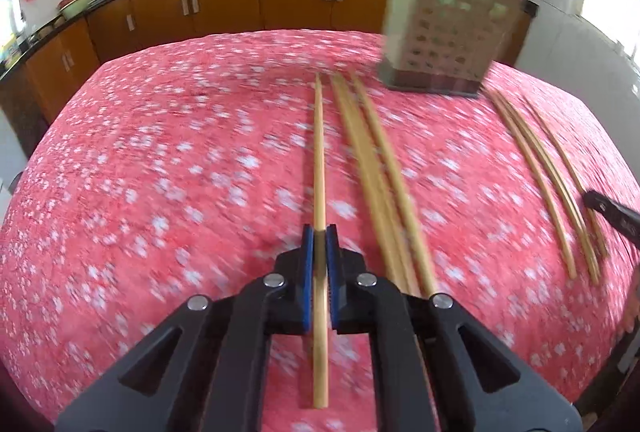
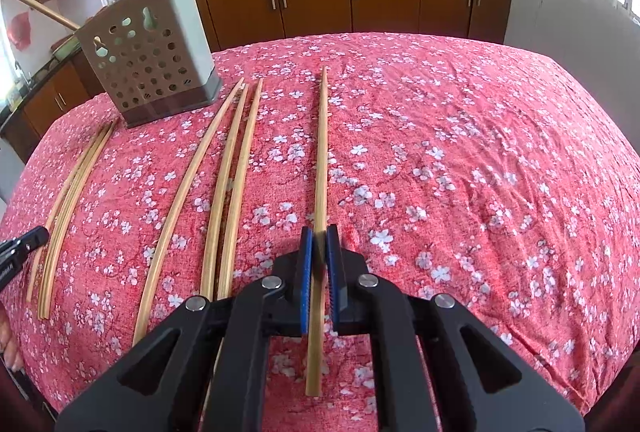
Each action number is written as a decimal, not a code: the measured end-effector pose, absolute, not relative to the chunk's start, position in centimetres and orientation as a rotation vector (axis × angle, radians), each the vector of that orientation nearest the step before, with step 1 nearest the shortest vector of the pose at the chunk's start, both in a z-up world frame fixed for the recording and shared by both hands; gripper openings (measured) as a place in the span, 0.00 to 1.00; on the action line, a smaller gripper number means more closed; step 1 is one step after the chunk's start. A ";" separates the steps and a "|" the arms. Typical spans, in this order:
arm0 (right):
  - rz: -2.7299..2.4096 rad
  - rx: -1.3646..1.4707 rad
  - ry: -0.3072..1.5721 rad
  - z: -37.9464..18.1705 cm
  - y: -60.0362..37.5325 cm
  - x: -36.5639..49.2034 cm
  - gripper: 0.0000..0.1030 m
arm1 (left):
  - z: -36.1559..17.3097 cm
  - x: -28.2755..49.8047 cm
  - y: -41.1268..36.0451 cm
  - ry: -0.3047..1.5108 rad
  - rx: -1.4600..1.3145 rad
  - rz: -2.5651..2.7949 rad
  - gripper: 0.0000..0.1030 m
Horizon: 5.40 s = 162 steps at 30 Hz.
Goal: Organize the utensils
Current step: 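Grasp a chopstick with the left gripper while the right gripper grasps another, then lift both held chopsticks and carry them above the utensil holder, then open both grippers to release the chopsticks into the holder, then move both grippers back down to the chopsticks on the table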
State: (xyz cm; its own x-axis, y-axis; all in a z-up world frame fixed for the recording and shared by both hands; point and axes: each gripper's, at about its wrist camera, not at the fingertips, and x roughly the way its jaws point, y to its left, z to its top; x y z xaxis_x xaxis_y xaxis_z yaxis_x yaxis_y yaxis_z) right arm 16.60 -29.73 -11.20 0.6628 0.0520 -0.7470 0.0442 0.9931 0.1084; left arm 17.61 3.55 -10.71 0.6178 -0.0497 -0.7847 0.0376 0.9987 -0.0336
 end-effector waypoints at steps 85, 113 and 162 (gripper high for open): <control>0.021 0.253 0.457 1.2 -33.4 14.7 0.07 | 3.4 16.2 8.7 0.529 -0.167 -0.023 0.07; 0.190 0.259 0.016 14.8 -26.4 17.0 0.07 | 17.7 19.2 -0.2 0.243 -0.165 -0.239 0.07; 0.130 0.144 0.756 -7.1 -27.3 16.2 0.21 | -2.5 17.2 6.4 0.680 -0.110 -0.039 0.19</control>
State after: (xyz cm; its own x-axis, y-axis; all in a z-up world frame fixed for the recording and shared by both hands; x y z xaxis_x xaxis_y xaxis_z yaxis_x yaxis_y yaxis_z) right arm 16.18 -27.26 -7.08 0.7204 0.1693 -0.6726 -0.0659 0.9821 0.1765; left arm 17.22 6.43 -2.50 0.7774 -0.0723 -0.6248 0.0004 0.9934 -0.1145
